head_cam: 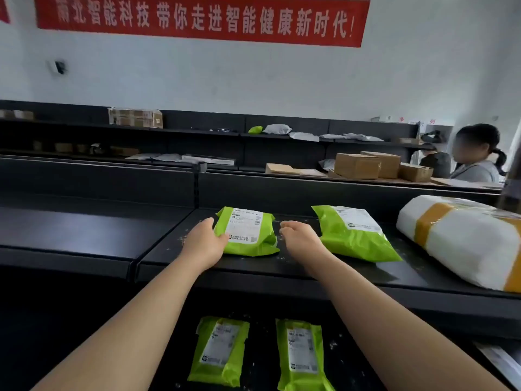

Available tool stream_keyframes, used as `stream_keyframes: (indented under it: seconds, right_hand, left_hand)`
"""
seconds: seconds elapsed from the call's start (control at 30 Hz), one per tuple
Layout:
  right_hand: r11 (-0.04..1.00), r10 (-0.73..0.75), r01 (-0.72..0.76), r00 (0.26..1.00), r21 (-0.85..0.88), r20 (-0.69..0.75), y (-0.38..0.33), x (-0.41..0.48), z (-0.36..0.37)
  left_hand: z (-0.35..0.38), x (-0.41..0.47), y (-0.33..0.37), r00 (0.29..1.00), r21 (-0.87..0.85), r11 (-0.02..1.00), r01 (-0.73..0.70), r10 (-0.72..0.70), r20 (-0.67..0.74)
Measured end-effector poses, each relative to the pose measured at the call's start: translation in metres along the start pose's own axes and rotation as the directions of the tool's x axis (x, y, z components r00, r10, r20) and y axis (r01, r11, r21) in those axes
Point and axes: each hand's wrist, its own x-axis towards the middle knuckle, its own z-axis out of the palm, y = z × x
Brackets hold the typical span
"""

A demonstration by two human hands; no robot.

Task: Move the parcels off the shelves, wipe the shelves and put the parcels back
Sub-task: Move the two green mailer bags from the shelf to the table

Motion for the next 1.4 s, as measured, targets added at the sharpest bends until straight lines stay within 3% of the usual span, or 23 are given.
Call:
stream_keyframes:
  seconds: [0.1, 0.3, 0.5, 0.63, 0.7, 0.8, 0.9, 1.1, 1.27, 1.4]
  right_hand:
    - [1.000, 0.016, -0.016, 1.000, 0.005, -0.004, 0.000, 0.013, 0.008]
    - [0.991, 0.083, -0.087, 0.995, 0.098, 0.050, -0.001, 0.020, 0.019]
    - [0.983, 0.121, -0.133, 0.987, 0.124, 0.102, -0.009, 0.016, 0.018]
    - [0.999, 0.048, -0.047, 0.997, -0.018, 0.067, -0.014, 0.008, 0.012]
    - [0.976, -0.072, 0.071, 0.997, -0.204, 0.001, -0.015, 0.007, 0.002]
    - [0.858, -0.229, 0.157, 0.969, -0.489, -0.090, -0.012, 0.007, -0.022]
    - [0.710, -0.296, 0.093, 0.939, -0.698, -0.177, 0.001, 0.014, -0.049]
    - [0.583, -0.098, -0.184, 0.951, -0.791, -0.293, 0.026, 0.027, -0.087]
    - [0.634, 0.084, -0.284, 0.950, -0.719, -0.301, 0.038, 0.035, -0.098]
    - [0.664, 0.078, -0.278, 0.949, -0.694, -0.306, 0.045, 0.038, -0.098]
  left_hand:
    - [0.005, 0.013, 0.002, 1.000, 0.067, 0.997, -0.027, 0.026, 0.017]
    - [0.014, 0.022, 0.001, 0.990, 0.016, 0.998, -0.054, 0.052, 0.129]
    - [0.023, 0.031, 0.002, 0.994, 0.282, 0.959, 0.003, -0.034, 0.106]
    - [0.028, 0.037, -0.002, 0.993, 0.290, 0.957, -0.003, -0.031, 0.111]
    - [0.029, 0.039, -0.002, 0.994, 0.309, 0.951, 0.004, -0.038, 0.106]
    - [0.030, 0.040, -0.001, 0.995, 0.328, 0.945, 0.015, -0.046, 0.089]
    - [0.032, 0.040, 0.000, 0.999, 0.333, 0.943, 0.009, -0.024, 0.039]
    - [0.041, 0.038, 0.010, 1.000, 0.393, 0.919, 0.018, -0.011, -0.020]
    - [0.047, 0.042, 0.022, 0.997, 0.451, 0.891, 0.048, -0.066, 0.025]
    - [0.050, 0.042, 0.026, 0.995, 0.423, 0.904, 0.064, -0.092, 0.046]
